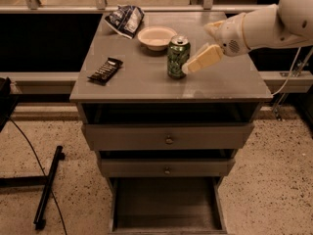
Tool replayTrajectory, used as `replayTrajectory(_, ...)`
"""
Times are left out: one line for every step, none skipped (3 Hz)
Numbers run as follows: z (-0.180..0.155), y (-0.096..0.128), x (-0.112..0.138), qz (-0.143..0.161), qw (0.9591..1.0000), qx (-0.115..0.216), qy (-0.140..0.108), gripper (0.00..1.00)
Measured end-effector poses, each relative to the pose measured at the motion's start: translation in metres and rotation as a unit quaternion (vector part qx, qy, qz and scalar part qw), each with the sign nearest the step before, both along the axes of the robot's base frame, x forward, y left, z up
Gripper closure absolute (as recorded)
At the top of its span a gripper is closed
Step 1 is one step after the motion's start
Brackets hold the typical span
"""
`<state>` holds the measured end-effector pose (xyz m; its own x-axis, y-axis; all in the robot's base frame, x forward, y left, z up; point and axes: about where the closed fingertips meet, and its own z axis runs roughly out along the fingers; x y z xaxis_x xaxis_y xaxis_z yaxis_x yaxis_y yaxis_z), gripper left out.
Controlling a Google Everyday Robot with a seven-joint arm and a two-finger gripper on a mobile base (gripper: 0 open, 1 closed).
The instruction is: Place green can into bottom drawer
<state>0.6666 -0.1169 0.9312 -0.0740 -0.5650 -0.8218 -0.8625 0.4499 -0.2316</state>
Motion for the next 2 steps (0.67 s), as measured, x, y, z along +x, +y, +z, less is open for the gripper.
replayTrajectory(-0.018, 0.010, 0.024, -0.015, 0.9990, 0.038, 0.020, 0.00)
replayTrajectory(-0.022, 0.027, 0.043, -0.014, 0.9972, 0.069, 0.027, 0.14)
